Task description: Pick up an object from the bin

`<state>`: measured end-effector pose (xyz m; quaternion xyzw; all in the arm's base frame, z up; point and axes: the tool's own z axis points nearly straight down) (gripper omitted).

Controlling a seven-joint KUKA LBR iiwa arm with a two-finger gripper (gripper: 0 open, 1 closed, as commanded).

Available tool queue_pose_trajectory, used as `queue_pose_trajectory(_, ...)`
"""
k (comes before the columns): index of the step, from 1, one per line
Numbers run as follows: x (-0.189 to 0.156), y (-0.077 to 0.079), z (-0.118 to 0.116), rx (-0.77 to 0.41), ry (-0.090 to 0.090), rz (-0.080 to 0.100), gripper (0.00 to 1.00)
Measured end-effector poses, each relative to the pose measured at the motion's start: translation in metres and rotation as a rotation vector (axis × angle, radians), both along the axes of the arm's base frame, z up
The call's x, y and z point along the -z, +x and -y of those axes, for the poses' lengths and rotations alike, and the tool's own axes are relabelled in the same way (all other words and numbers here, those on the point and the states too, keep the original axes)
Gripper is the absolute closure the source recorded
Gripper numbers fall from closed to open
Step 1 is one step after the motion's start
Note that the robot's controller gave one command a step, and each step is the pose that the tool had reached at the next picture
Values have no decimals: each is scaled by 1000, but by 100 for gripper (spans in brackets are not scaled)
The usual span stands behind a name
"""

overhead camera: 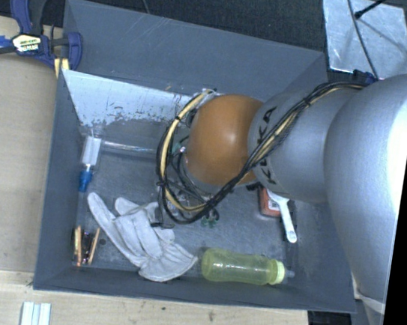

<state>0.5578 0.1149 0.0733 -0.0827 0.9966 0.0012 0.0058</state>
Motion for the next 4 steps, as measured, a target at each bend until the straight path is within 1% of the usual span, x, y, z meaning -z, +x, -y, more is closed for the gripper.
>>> queue_pose_trajectory(1,0,0,0,1,0,0,100)
queue_pose_trajectory(2,-49,-5,0,-11,-4,-15,100)
queue_pose_trajectory(3,-110,5,-15,-63,-4,-12,100)
queue_pose_trajectory(4,-148,5,-21,-47,-1,-2,100)
